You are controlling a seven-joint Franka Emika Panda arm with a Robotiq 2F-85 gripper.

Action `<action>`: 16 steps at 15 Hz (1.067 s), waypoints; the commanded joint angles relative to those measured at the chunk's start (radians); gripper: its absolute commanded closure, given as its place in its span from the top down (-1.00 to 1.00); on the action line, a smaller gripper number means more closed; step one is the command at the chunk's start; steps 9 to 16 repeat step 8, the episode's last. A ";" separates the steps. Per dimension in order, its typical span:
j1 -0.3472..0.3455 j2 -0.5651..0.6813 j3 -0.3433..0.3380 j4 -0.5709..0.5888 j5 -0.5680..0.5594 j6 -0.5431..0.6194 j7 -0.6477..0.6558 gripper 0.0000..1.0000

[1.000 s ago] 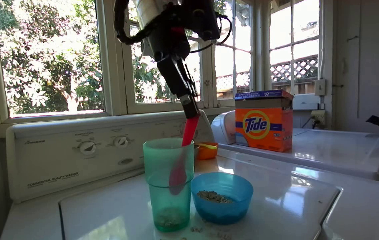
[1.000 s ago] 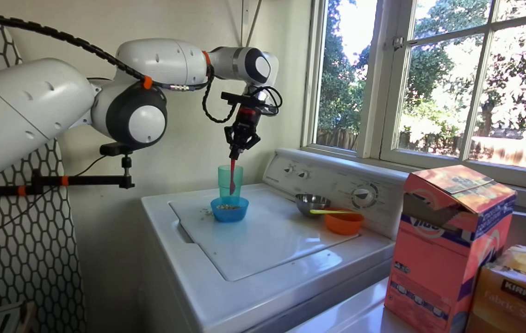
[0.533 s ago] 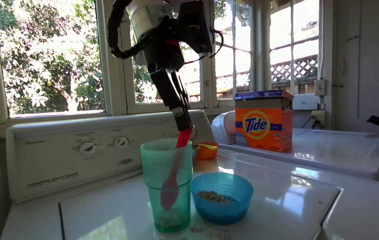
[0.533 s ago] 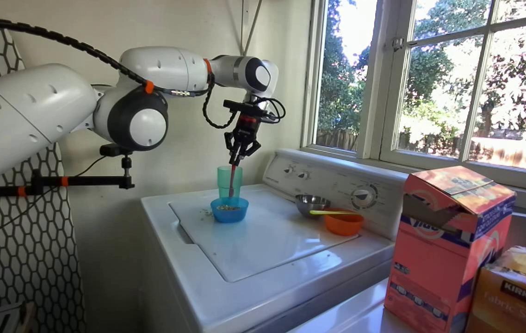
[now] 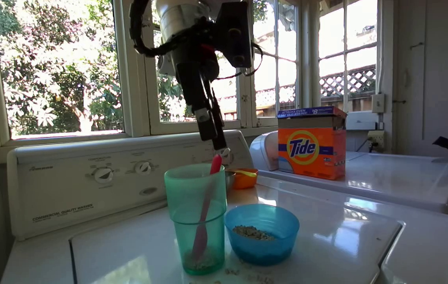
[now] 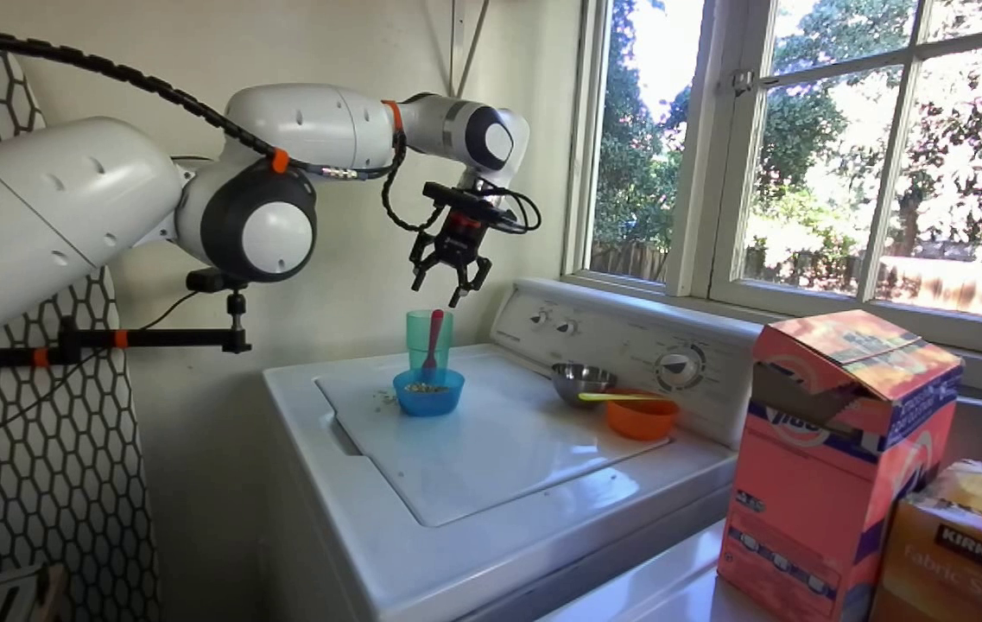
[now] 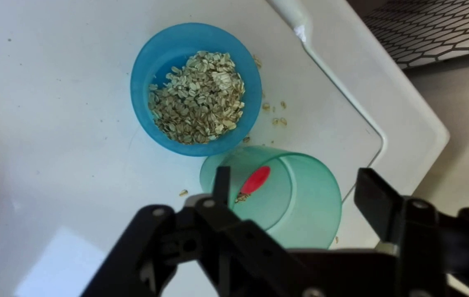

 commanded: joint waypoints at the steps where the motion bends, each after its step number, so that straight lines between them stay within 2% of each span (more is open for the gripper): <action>1: -0.054 -0.040 0.016 -0.006 0.073 -0.039 -0.017 1.00; 5: -0.139 -0.055 0.028 -0.014 0.142 -0.065 -0.034 1.00; 6: -0.097 -0.054 0.005 -0.007 0.106 -0.034 -0.020 1.00; 8: -0.131 -0.055 0.011 -0.006 0.127 -0.044 -0.030 1.00; 16: -0.131 -0.055 0.011 -0.006 0.127 -0.044 -0.030 1.00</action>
